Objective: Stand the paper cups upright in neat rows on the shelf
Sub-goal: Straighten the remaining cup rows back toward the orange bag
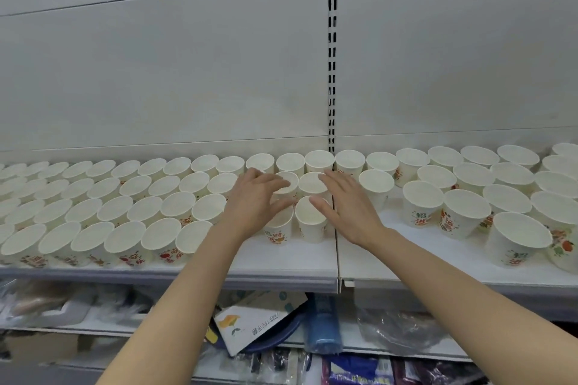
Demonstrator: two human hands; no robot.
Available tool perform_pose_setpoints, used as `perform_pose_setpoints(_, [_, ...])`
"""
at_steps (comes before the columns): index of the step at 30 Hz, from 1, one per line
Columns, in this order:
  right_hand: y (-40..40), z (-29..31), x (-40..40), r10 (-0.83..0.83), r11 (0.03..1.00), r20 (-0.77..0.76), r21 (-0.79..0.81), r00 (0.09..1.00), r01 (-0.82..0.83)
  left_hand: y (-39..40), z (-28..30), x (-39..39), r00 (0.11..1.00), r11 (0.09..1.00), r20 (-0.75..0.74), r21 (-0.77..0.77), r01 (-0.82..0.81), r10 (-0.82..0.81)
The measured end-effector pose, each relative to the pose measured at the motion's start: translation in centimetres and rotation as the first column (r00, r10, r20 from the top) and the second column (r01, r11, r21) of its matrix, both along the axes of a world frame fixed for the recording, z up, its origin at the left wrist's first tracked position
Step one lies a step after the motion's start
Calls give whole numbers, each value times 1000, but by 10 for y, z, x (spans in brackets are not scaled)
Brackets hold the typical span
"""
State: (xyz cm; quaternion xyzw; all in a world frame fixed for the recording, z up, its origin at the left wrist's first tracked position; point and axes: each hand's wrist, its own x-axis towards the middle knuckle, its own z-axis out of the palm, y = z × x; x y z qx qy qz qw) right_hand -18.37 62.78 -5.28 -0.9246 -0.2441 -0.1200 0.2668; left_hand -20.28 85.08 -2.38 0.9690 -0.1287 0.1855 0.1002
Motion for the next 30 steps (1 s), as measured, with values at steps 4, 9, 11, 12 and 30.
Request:
perform_pose_setpoints(4, [-4, -4, -17, 95, 995, 305, -37, 947, -88, 5, -9, -30, 999, 999, 43, 23, 27, -28])
perform_pose_setpoints(9, [5, -25, -25, 115, 993, 441, -27, 890, -115, 10, -22, -32, 1000, 1000, -18, 28, 2, -2])
perform_pose_setpoints(11, [7, -27, -23, 103, 994, 453, -24, 885, -103, 12, -24, -31, 1000, 999, -24, 29, 19, -18])
perform_pose_setpoints(12, [8, -27, -23, 98, 995, 454, -26, 886, -97, 13, -24, -30, 999, 999, -20, 30, 28, -28])
perform_pose_setpoints(30, [-129, 5, -27, -469, 878, 354, 95, 809, 469, -115, 25, 41, 970, 969, -1, -33, 244, -244])
